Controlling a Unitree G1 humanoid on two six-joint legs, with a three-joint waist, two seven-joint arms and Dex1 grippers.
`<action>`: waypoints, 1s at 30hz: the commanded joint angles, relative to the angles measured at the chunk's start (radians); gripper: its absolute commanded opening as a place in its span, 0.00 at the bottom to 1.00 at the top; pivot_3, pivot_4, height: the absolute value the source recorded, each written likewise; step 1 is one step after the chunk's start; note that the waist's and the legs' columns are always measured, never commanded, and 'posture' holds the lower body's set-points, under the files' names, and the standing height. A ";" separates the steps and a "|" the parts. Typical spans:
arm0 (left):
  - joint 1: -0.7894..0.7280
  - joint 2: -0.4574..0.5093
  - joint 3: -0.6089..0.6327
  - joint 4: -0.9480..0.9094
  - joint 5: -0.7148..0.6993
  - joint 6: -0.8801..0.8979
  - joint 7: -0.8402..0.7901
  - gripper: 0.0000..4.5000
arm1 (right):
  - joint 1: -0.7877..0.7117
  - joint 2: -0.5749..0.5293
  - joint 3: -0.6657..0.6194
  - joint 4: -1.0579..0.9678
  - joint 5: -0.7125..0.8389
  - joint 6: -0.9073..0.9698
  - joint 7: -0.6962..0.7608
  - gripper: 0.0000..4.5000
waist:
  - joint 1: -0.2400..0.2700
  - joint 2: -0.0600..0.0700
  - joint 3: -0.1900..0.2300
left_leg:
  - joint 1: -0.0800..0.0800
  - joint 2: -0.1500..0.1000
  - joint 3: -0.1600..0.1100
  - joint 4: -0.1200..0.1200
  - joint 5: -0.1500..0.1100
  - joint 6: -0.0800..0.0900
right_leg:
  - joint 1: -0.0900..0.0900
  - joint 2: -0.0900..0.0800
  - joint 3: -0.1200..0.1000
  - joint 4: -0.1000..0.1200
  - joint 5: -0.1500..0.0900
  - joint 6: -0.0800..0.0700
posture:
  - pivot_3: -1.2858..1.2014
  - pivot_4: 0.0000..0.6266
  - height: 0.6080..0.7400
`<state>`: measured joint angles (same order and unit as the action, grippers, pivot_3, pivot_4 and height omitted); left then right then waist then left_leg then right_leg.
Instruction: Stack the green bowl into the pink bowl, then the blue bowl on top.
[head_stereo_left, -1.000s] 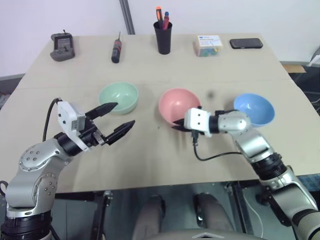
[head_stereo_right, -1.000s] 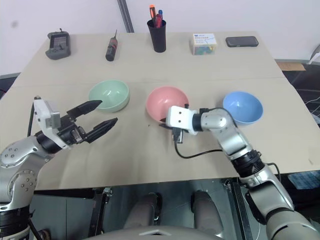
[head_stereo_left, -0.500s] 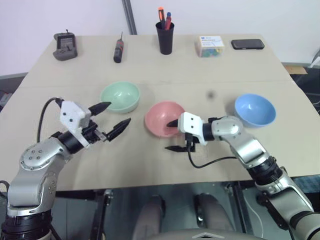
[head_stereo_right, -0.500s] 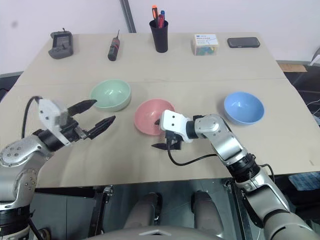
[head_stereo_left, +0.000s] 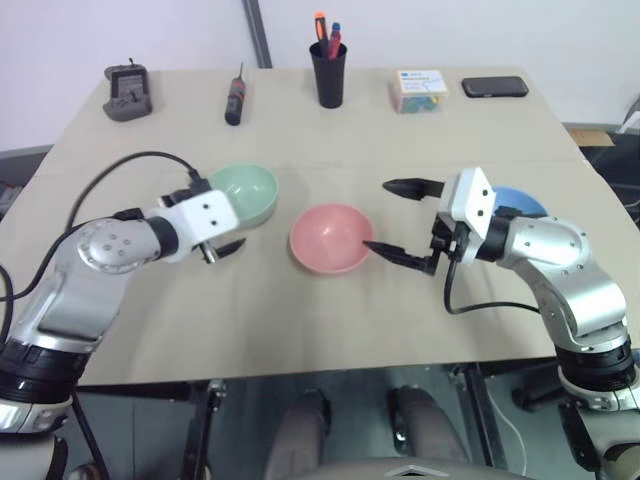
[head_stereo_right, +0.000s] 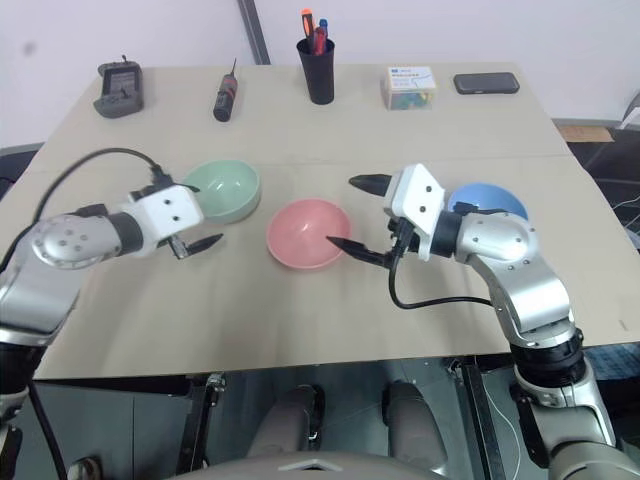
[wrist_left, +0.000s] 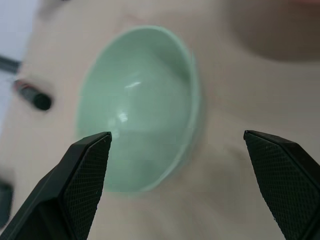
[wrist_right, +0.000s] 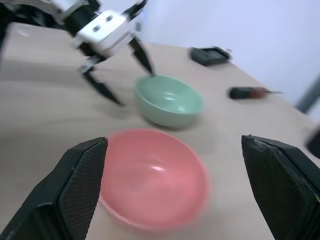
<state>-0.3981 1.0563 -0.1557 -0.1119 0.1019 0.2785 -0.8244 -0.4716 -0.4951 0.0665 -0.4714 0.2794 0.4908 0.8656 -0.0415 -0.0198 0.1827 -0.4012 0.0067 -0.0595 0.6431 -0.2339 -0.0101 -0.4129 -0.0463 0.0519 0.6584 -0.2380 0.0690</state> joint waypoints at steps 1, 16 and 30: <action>-0.093 -0.004 -0.062 0.106 0.093 -0.113 -0.040 0.89 | 0.009 -0.018 -0.049 -0.050 0.013 -0.039 -0.036 1.00 | 0.001 0.000 0.000 | 0.000 0.000 0.000 0.000 0.000 0.000 | 0.000 0.000 0.000 0.000 0.000 0.000 | 0.52 0.24 1.00; -0.182 -0.073 -0.044 0.170 0.054 -0.206 -0.185 0.01 | 0.080 -0.097 -0.111 -0.073 0.037 -0.057 -0.083 1.00 | 0.003 -0.001 0.000 | -0.002 -0.001 -0.001 0.003 0.000 0.000 | 0.000 -0.001 -0.001 0.000 0.000 0.000 | 0.52 0.24 1.00; -0.242 -0.138 -0.004 -0.254 -0.308 -0.006 -0.403 0.01 | 0.239 -0.197 -0.249 -0.115 0.063 -0.051 -0.114 1.00 | 0.002 -0.001 0.000 | -0.005 -0.001 -0.003 0.008 0.000 0.000 | 0.000 -0.001 -0.003 0.001 0.000 0.000 | 0.52 0.24 1.00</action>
<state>-0.6262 0.9163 -0.1690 -0.3384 -0.1911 0.2646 -1.2237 -0.2331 -0.6820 -0.1466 -0.5395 0.3275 0.4476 0.7633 -0.0394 -0.0204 0.1829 -0.4057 0.0058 -0.0622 0.6507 -0.2340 -0.0098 -0.4129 -0.0470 0.0498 0.6605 -0.2379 0.0694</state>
